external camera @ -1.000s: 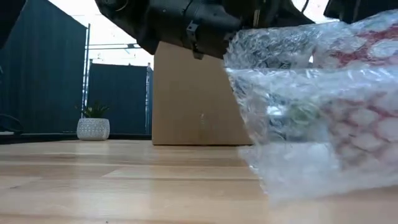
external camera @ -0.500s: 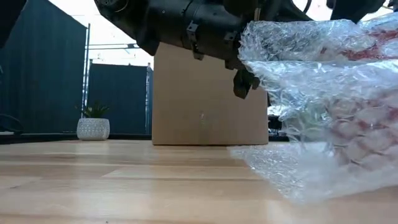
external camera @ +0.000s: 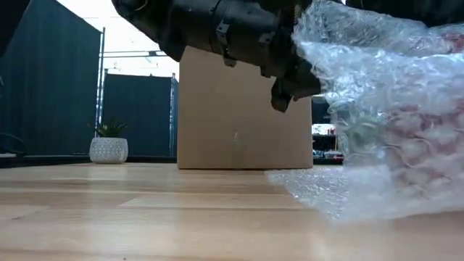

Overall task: Wrap mug
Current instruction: Wrap the red mug with the bubble wrap

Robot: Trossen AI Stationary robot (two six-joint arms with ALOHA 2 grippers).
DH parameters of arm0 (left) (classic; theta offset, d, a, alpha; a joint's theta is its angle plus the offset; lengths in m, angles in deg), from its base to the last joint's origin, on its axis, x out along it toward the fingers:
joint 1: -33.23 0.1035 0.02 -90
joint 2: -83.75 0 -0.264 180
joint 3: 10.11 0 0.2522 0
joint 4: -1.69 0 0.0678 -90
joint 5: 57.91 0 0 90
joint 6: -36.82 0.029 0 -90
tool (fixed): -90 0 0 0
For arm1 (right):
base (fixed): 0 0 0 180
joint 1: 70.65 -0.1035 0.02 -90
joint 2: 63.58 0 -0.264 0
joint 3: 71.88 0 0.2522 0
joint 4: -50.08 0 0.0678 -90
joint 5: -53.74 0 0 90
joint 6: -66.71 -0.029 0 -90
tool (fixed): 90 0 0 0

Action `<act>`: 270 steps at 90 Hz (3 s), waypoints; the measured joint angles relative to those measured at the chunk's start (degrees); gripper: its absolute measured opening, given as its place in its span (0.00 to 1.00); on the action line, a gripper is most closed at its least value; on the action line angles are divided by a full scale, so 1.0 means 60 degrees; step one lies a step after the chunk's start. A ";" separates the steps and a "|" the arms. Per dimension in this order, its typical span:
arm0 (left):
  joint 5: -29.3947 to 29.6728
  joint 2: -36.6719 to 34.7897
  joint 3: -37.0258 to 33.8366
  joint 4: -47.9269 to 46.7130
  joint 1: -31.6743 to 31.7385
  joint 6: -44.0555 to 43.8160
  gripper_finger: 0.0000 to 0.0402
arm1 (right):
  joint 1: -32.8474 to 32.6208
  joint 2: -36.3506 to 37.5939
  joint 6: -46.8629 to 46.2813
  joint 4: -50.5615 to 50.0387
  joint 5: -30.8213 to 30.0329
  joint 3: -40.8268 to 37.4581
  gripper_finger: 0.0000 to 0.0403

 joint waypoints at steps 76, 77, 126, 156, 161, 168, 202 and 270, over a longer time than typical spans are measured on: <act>0.1540 0.0194 0.0019 -0.3954 0.1552 0.0605 0.43 | -0.0001 0.0012 0.0335 0.0218 -0.0036 -0.0004 0.39; 0.1540 0.0246 0.0018 -0.3973 0.1549 0.0560 0.43 | -0.0001 0.0012 0.0335 0.0224 -0.0036 -0.0004 0.39; 0.1090 0.0582 0.0034 -0.3717 0.1584 0.0795 0.42 | 0.0001 0.0023 0.0864 0.0576 -0.0021 -0.0001 0.39; 0.1098 0.0587 0.0034 -0.3716 0.1581 0.0751 0.34 | 0.0003 0.0026 0.1330 0.0597 -0.0011 0.0003 0.39; 0.1115 0.0590 0.0034 -0.3710 0.1581 0.0751 0.34 | 0.0003 0.0026 0.1333 0.0594 -0.0011 0.0003 0.39; 0.1120 0.0590 0.0034 -0.3688 0.1581 0.0747 0.34 | 0.0003 0.0026 0.1333 0.0594 -0.0011 0.0003 0.39; 0.1123 0.0597 0.0034 -0.3654 0.1573 0.0740 0.34 | 0.0003 0.0026 0.1337 0.0590 -0.0011 0.0007 0.39; 0.1127 0.0601 0.0030 -0.3603 0.1573 0.0736 0.34 | -0.0001 0.0026 0.1260 0.0684 -0.0014 0.0010 0.39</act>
